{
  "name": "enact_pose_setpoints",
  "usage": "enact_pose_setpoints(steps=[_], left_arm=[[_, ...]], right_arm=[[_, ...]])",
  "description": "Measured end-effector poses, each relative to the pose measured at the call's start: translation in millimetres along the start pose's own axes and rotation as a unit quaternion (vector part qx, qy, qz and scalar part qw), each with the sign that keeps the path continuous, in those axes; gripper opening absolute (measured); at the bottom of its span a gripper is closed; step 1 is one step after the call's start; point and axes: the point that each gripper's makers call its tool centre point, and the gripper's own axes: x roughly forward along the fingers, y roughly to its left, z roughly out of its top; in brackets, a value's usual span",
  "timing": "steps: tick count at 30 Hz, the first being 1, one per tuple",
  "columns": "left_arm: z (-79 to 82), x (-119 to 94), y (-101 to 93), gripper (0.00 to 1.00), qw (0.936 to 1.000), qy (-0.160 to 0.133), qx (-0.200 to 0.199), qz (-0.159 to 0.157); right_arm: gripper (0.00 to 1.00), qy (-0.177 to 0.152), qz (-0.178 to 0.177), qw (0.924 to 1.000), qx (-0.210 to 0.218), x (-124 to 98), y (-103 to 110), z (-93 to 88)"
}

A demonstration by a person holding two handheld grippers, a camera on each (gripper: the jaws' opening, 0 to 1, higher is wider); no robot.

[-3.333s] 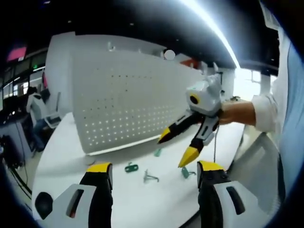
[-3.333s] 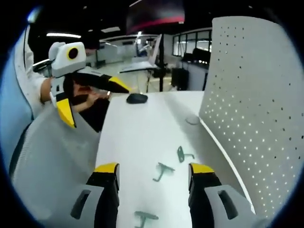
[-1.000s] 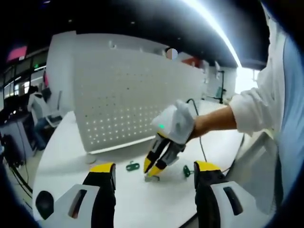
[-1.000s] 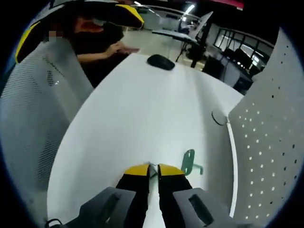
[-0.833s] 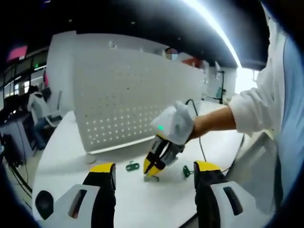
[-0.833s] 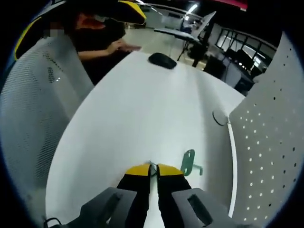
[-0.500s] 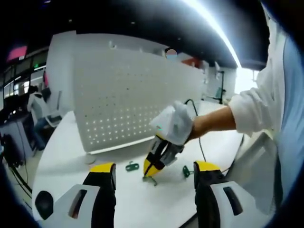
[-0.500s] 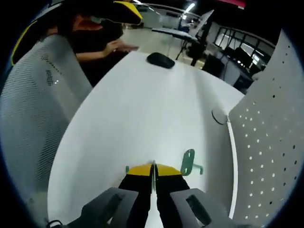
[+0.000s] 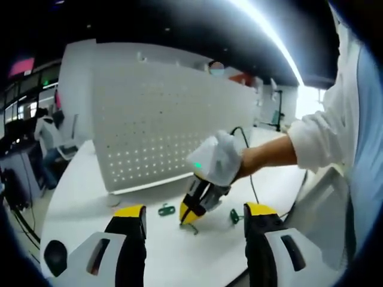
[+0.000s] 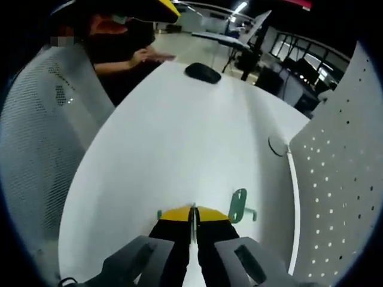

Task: Insert the hook assembly into the mounting plate slot until the hook locks in place.

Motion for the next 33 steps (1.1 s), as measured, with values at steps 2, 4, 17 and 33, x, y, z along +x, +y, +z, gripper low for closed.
enact_pose_setpoints(steps=[2,4,17,33], left_arm=[[0.2,0,0.1,0.67,1.0000,-0.001,0.000,0.000],[0.4,0,-0.1,0.68,1.0000,-0.001,0.000,0.000],[1.8,-1,-1.8,0.67,1.0000,-0.005,0.004,-0.002],[9.7,-3,0.5,0.65,0.9999,-0.015,0.002,0.002]], right_arm=[[0.00,0.000,0.000,1.0000,0.001,0,0,0.0],[0.00,-0.001,0.000,1.0000,0.004,-1,0,-0.1],[0.00,-0.044,-0.032,0.9972,0.052,-28,-10,15.9],[0.00,-0.145,-0.096,0.9754,0.136,-93,-20,53.3]])
